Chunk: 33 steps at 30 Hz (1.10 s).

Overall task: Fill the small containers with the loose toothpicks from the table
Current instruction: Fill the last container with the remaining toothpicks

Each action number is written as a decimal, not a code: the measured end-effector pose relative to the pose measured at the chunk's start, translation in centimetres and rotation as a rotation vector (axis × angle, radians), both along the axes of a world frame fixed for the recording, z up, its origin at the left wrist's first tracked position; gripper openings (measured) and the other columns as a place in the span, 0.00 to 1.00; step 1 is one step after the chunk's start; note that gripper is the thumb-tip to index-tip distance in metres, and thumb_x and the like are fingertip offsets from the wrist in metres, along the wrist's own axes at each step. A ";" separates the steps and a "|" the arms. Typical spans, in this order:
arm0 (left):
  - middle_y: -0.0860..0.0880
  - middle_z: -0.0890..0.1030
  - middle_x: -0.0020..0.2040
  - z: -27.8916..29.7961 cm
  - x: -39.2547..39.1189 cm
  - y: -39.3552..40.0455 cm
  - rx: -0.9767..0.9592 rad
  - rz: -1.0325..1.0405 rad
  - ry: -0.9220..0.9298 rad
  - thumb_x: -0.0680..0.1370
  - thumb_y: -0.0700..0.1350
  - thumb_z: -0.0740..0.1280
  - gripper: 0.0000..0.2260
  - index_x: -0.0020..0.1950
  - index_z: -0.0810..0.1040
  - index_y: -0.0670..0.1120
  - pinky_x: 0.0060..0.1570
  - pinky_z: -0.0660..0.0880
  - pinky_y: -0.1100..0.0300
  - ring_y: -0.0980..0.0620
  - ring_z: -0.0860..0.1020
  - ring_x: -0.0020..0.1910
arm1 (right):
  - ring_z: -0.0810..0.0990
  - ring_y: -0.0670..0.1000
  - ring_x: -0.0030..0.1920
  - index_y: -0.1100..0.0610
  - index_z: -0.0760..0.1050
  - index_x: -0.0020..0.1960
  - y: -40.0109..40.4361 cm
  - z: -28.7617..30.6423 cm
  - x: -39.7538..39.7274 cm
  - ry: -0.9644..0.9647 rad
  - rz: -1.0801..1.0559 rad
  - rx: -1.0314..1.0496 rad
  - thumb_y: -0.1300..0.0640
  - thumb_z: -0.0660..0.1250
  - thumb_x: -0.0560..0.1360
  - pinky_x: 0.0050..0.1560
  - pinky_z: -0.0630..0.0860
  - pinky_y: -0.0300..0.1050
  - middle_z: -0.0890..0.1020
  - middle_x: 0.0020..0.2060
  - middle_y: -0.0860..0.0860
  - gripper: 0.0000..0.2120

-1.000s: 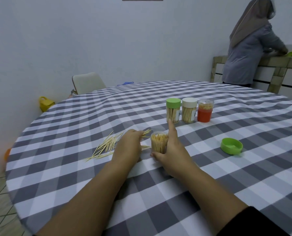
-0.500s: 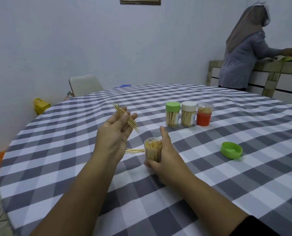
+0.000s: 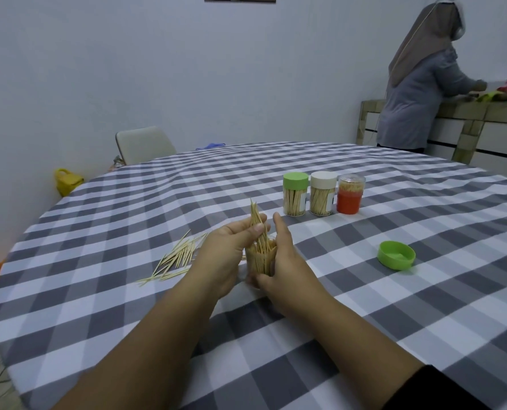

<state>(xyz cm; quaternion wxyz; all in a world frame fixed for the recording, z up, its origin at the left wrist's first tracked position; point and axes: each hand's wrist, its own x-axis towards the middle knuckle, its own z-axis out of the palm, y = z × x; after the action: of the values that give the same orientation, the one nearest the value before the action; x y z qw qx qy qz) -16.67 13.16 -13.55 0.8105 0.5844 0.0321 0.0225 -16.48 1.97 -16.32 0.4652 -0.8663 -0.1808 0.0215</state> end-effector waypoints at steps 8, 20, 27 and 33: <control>0.48 0.79 0.62 -1.4 0.8 -0.1 0.278 -0.016 -0.072 0.77 0.41 0.67 0.08 0.54 0.83 0.47 0.50 0.78 0.59 0.51 0.79 0.58 | 0.70 0.54 0.67 0.41 0.31 0.74 -0.3 -0.1 0.7 -0.032 -0.025 -0.018 0.61 0.69 0.74 0.62 0.74 0.53 0.61 0.74 0.51 0.50; 0.55 0.73 0.63 -0.1 0.1 1.5 0.551 -0.205 -0.030 0.80 0.41 0.57 0.18 0.69 0.70 0.54 0.35 0.72 0.75 0.60 0.73 0.54 | 0.65 0.49 0.70 0.35 0.34 0.73 -0.8 0.1 0.3 -0.125 0.057 0.154 0.58 0.65 0.76 0.64 0.74 0.51 0.54 0.75 0.45 0.45; 0.61 0.65 0.70 -0.5 -0.2 2.3 0.910 -0.338 -0.065 0.76 0.39 0.66 0.39 0.77 0.48 0.61 0.56 0.71 0.70 0.60 0.67 0.65 | 0.52 0.42 0.75 0.45 0.44 0.77 -0.4 -0.1 0.6 -0.405 0.053 -0.045 0.53 0.52 0.82 0.72 0.54 0.41 0.54 0.76 0.44 0.27; 0.57 0.78 0.56 -0.6 -0.4 1.9 1.022 -0.258 -0.174 0.71 0.39 0.71 0.24 0.62 0.68 0.58 0.57 0.74 0.61 0.58 0.76 0.57 | 0.75 0.53 0.63 0.59 0.72 0.67 0.0 -0.8 1.3 -0.808 -0.028 -0.071 0.54 0.55 0.79 0.63 0.69 0.47 0.77 0.64 0.55 0.20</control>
<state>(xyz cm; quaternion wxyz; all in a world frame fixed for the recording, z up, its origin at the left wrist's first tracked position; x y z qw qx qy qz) -17.03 15.02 -14.14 0.4184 0.8998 -0.1225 -0.0163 -15.13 1.96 -17.07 0.3267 -0.8228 -0.3365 -0.3210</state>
